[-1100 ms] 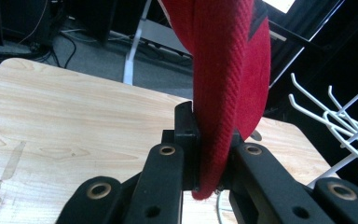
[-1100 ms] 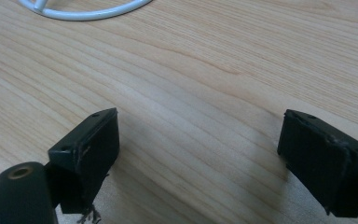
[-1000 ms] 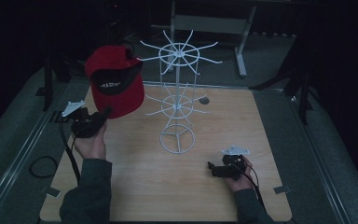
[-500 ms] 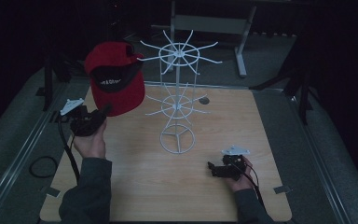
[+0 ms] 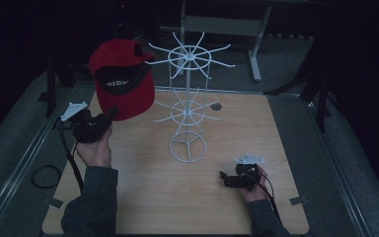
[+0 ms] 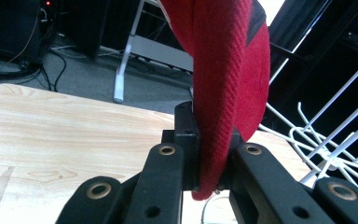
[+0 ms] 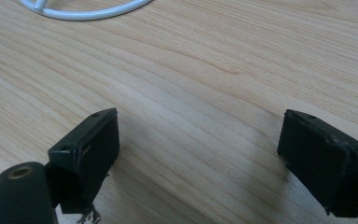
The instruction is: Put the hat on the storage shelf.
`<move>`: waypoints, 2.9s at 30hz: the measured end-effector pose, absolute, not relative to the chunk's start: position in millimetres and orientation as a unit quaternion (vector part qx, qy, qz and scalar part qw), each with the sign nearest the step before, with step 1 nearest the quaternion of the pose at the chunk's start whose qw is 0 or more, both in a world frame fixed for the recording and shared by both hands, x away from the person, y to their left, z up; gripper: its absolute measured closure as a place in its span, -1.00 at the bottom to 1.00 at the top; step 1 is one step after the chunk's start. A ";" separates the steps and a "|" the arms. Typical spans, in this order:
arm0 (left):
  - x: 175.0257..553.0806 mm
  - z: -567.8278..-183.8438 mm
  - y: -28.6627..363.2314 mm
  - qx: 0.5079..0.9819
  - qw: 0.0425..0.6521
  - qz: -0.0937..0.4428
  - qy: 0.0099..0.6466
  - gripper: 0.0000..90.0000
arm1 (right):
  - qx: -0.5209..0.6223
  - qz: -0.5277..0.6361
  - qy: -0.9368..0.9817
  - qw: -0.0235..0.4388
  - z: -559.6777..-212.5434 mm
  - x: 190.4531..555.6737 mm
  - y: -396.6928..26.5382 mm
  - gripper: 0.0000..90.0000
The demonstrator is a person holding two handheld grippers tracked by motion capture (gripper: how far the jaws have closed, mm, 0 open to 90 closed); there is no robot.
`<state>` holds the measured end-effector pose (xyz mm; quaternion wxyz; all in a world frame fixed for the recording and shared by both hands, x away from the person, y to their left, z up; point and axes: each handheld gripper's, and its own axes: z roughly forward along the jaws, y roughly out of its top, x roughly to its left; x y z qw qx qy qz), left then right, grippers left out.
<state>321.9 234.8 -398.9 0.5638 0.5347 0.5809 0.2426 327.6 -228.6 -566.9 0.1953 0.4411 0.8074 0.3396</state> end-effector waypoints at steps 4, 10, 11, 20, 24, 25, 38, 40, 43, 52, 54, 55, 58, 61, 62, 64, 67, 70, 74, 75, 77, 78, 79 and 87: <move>320.6 -395.5 234.5 0.535 0.567 0.244 0.577 0.90 | 0.441 0.340 0.807 0.195 -566.9 327.6 -228.6 -0.72; 320.1 -390.6 233.5 0.534 0.570 0.246 0.573 0.90 | 0.442 0.340 0.807 0.195 -567.0 327.6 -228.5 -0.72; 320.1 -389.5 233.2 0.534 0.571 0.246 0.573 0.90 | 0.441 0.340 0.807 0.196 -567.0 327.6 -228.6 -0.72; 321.9 -380.6 231.4 0.535 0.575 0.246 0.568 0.90 | 0.442 0.340 0.807 0.195 -567.0 327.6 -228.5 -0.72; 323.2 -377.2 229.7 0.537 0.576 0.245 0.565 0.90 | 0.442 0.340 0.807 0.195 -567.0 327.6 -228.5 -0.72; 323.5 -376.2 229.3 0.538 0.576 0.245 0.565 0.90 | 0.441 0.340 0.807 0.195 -567.0 327.6 -228.6 -0.72; 327.8 -364.0 226.3 0.546 0.576 0.246 0.557 0.90 | 0.441 0.340 0.807 0.195 -567.0 327.6 -228.5 -0.72; 328.5 -362.1 226.3 0.544 0.578 0.245 0.557 0.90 | 0.442 0.340 0.807 0.195 -567.0 327.6 -228.5 -0.72; 328.9 -359.1 225.7 0.546 0.578 0.244 0.556 0.90 | 0.442 0.340 0.807 0.195 -567.0 327.6 -228.5 -0.72; 332.1 -349.9 219.9 0.567 0.568 0.242 0.545 0.90 | 0.441 0.340 0.807 0.195 -567.0 327.6 -228.5 -0.72; 333.1 -348.0 217.7 0.571 0.565 0.244 0.543 0.90 | 0.441 0.340 0.807 0.195 -567.0 327.6 -228.5 -0.72; 333.5 -347.3 217.1 0.573 0.563 0.243 0.543 0.90 | 0.441 0.340 0.807 0.195 -567.0 327.6 -228.5 -0.72; 334.9 -344.3 214.6 0.577 0.562 0.244 0.540 0.90 | 0.441 0.340 0.807 0.195 -566.9 327.6 -228.6 -0.72; 336.2 -342.2 212.5 0.576 0.563 0.246 0.539 0.90 | 0.441 0.340 0.807 0.195 -566.9 327.6 -228.6 -0.72; 336.6 -341.7 212.0 0.575 0.564 0.247 0.539 0.90 | 0.441 0.340 0.807 0.195 -567.0 327.6 -228.5 -0.72; 337.1 -340.3 211.2 0.571 0.566 0.248 0.540 0.90 | 0.441 0.340 0.807 0.195 -567.0 327.6 -228.6 -0.72; 338.0 -338.3 210.9 0.565 0.571 0.248 0.541 0.90 | 0.441 0.340 0.807 0.195 -566.9 327.6 -228.6 -0.72; 338.2 -336.4 210.5 0.558 0.577 0.247 0.543 0.90 | 0.441 0.340 0.807 0.195 -566.9 327.6 -228.6 -0.72; 337.0 -334.2 209.6 0.552 0.584 0.250 0.540 0.90 | 0.441 0.340 0.807 0.194 -566.9 327.5 -228.5 -0.72; 336.2 -333.8 209.6 0.551 0.585 0.250 0.539 0.90 | 0.442 0.340 0.807 0.194 -566.9 327.5 -228.5 -0.72; 334.9 -332.9 209.8 0.550 0.588 0.251 0.537 0.90 | 0.442 0.340 0.807 0.194 -566.9 327.5 -228.5 -0.72; 334.1 -332.6 210.0 0.548 0.590 0.252 0.537 0.90 | 0.442 0.340 0.807 0.194 -566.9 327.5 -228.5 -0.72; 333.1 -332.1 210.4 0.547 0.592 0.254 0.535 0.90 | 0.442 0.340 0.807 0.194 -566.9 327.5 -228.5 -0.72; 325.2 -332.1 214.0 0.542 0.599 0.256 0.531 0.90 | 0.441 0.340 0.807 0.194 -566.9 327.5 -228.6 -0.72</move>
